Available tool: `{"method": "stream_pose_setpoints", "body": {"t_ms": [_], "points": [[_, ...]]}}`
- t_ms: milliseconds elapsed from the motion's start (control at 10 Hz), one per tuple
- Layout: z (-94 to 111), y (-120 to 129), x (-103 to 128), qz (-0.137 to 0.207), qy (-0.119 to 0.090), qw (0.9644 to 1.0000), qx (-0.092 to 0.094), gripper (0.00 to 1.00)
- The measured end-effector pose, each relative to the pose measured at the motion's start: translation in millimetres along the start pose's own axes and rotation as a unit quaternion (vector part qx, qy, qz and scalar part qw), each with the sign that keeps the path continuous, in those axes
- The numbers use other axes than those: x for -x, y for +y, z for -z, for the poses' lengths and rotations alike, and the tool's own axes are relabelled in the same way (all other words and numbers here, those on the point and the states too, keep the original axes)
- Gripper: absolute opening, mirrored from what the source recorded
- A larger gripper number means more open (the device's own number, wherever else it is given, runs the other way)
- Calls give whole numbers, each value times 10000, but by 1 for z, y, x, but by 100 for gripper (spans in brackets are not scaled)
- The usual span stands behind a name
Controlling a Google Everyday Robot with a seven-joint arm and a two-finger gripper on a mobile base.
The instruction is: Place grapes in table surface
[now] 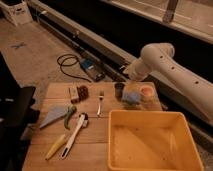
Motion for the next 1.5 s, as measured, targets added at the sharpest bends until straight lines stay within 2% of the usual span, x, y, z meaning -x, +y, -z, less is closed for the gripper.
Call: {"method": "stream_pose_setpoints", "body": {"t_ms": [200,600,1000,1500], "points": [[-14,-7,30,152,-37,9999,-24,70],[-59,-18,105,535,-249,9983,-23,70],[-113,-13,157,804,-475,9956,97,70],[-114,-13,159,796,-479,9956,92,70]]}}
